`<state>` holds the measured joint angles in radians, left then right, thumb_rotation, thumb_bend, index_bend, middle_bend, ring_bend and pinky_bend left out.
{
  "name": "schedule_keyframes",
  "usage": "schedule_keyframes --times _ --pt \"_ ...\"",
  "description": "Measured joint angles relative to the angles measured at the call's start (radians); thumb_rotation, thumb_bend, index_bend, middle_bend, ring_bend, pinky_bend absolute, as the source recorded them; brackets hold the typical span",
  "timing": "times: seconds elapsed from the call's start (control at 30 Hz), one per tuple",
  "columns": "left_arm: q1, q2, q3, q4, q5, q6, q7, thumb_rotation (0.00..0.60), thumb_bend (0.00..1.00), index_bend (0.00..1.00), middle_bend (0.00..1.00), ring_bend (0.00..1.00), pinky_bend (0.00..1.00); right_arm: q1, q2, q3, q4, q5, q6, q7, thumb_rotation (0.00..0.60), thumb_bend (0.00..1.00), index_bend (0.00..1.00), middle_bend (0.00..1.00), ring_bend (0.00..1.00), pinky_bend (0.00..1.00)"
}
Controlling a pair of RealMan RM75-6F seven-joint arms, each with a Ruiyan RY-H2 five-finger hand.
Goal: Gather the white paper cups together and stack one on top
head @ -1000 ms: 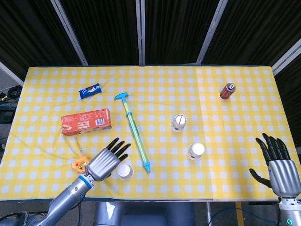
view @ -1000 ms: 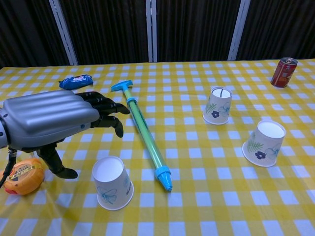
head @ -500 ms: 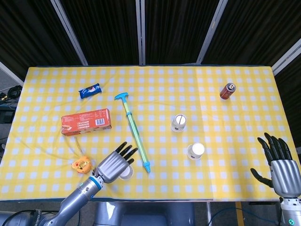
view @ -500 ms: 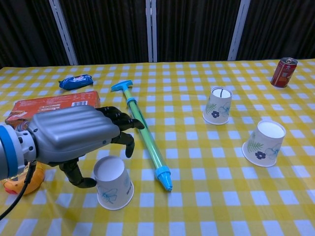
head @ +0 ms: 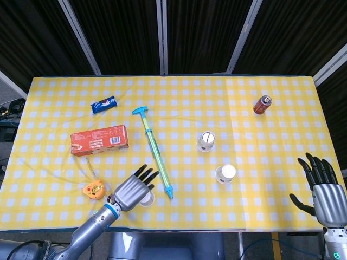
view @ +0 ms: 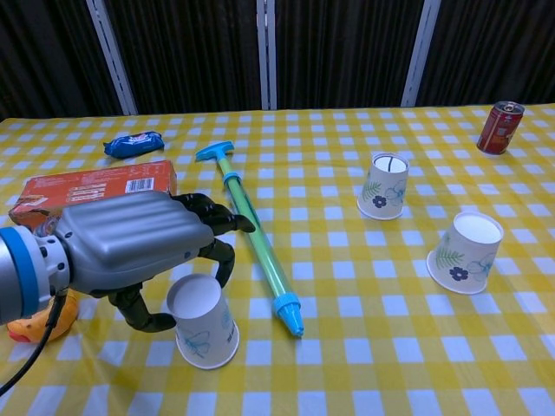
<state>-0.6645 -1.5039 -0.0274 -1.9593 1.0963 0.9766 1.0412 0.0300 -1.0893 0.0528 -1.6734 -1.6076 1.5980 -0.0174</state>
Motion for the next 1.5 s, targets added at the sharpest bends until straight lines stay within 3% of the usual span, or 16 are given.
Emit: schedule_keyframes --times 0.3,0.7,1.0,1.33,1.5 --pt "-0.022 0.077 -0.060 -0.064 0.011 0.028 -0.081 0.600 0.31 0.40 0.00 0.00 0.00 0.002 0.001 0.003 0.002 0.010 -0.008 0.005 0.600 0.09 0.13 0.00 0.00 0.00" --pt "-0.161 0.128 -0.218 -0.068 -0.155 0.007 -0.116 0.600 0.30 0.39 0.00 0.00 0.00 0.005 0.008 0.013 0.010 0.046 -0.025 0.027 0.600 0.09 0.13 0.00 0.00 0.00" --pt "-0.323 0.060 -0.290 0.091 -0.329 0.017 -0.054 0.600 0.30 0.40 0.00 0.00 0.00 0.007 0.027 0.032 0.020 0.102 -0.048 0.076 0.600 0.09 0.13 0.00 0.00 0.00" --pt "-0.533 -0.126 -0.327 0.446 -0.544 -0.049 -0.051 0.600 0.30 0.40 0.00 0.00 0.00 0.009 0.041 0.049 0.045 0.151 -0.075 0.129 0.600 0.09 0.13 0.00 0.00 0.00" --pt "-0.618 -0.216 -0.331 0.585 -0.602 -0.079 -0.059 0.600 0.30 0.39 0.00 0.00 0.00 0.010 0.045 0.054 0.054 0.157 -0.081 0.149 0.600 0.09 0.13 0.00 0.00 0.00"
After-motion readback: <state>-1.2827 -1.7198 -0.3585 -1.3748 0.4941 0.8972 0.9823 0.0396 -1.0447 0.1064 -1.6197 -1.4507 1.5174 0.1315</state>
